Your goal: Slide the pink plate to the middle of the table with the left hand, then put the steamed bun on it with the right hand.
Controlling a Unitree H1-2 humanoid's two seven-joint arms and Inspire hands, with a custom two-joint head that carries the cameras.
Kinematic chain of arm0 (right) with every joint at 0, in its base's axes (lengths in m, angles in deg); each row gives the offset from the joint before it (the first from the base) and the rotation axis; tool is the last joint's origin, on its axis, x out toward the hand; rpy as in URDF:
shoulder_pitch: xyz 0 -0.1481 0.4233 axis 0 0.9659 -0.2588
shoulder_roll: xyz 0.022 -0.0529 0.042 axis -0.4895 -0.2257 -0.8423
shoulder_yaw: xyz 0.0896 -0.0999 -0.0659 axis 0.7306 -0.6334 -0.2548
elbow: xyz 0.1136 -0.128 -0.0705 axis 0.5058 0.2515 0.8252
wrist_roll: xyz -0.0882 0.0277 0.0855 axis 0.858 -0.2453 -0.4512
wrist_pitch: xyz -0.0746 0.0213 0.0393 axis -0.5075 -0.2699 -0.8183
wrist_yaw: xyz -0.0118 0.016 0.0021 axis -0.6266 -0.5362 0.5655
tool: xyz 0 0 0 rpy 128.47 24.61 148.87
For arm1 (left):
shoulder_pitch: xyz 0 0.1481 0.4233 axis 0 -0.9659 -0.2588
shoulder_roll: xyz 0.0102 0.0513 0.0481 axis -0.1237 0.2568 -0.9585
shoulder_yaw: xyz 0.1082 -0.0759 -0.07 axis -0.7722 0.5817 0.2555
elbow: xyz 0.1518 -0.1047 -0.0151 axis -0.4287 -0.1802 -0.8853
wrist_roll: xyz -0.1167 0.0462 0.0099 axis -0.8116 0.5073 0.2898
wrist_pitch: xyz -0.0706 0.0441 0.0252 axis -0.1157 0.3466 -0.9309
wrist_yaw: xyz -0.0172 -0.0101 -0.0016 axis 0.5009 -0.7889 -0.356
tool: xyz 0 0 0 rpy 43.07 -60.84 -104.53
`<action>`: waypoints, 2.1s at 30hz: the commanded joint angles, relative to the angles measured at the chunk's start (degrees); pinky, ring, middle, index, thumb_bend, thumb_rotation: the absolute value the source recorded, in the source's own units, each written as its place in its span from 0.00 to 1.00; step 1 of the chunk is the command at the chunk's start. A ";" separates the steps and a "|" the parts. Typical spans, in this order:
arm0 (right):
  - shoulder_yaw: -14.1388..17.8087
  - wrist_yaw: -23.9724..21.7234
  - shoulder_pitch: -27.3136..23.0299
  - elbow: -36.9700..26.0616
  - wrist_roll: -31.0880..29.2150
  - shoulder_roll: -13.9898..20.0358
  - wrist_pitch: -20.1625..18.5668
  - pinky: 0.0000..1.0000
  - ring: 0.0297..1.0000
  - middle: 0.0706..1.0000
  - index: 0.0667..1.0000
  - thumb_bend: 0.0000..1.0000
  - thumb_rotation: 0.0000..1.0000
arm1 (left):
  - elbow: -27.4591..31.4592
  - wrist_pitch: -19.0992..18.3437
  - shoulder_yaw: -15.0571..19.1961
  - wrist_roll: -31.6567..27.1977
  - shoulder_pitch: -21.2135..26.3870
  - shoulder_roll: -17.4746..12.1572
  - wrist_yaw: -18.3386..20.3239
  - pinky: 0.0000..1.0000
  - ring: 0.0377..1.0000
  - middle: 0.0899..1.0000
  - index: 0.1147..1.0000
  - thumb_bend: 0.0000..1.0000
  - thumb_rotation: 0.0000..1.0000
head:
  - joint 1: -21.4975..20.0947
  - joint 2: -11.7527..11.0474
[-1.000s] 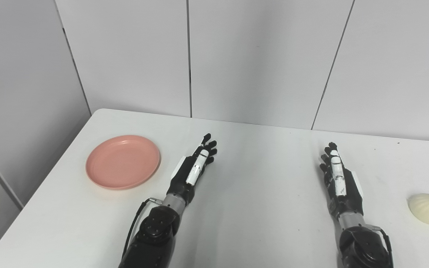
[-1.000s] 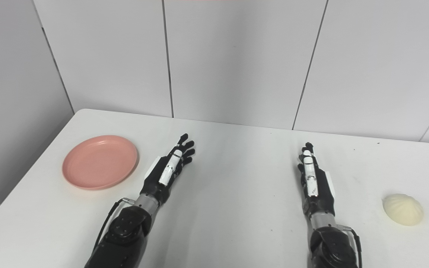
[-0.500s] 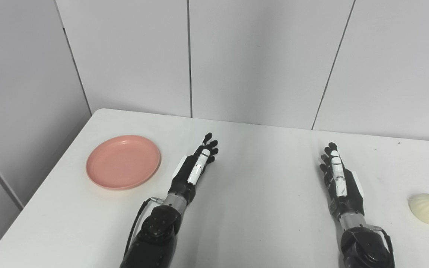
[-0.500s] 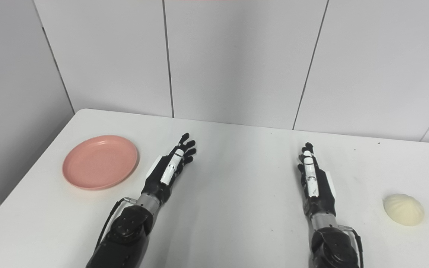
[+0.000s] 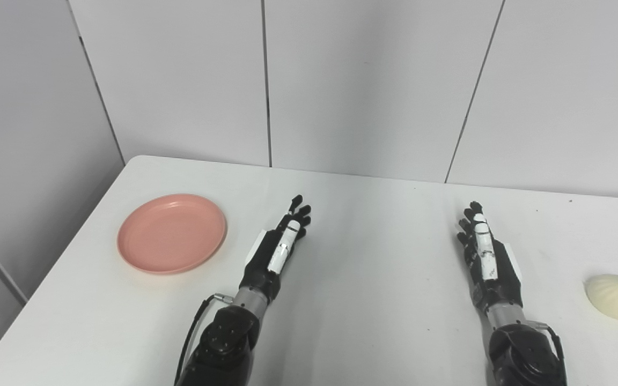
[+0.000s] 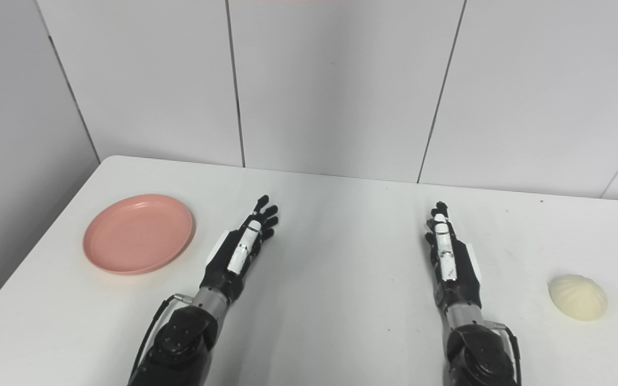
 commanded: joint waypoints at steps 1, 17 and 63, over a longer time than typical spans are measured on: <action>0.68 0.11 2.12 4.07 0.37 0.98 -1.11 1.00 1.00 1.00 1.00 0.19 1.00 | 3.92 -0.34 -0.83 2.37 0.08 -0.02 -0.90 0.92 0.94 0.94 0.96 0.41 1.00 | -0.05 0.03; 1.76 -1.02 1.74 4.29 -0.55 1.65 -1.75 1.00 1.00 1.00 1.00 0.18 1.00 | 26.39 -7.68 3.70 2.24 2.14 -0.87 -1.79 0.93 0.91 0.92 0.93 0.49 1.00 | 2.09 -0.08; 2.21 -2.66 1.72 3.42 -0.61 3.42 -2.33 1.00 1.00 1.00 1.00 0.16 1.00 | 23.27 -2.91 32.13 -18.03 2.60 -15.18 -9.78 0.96 0.94 0.94 0.95 0.48 0.99 | 6.21 1.02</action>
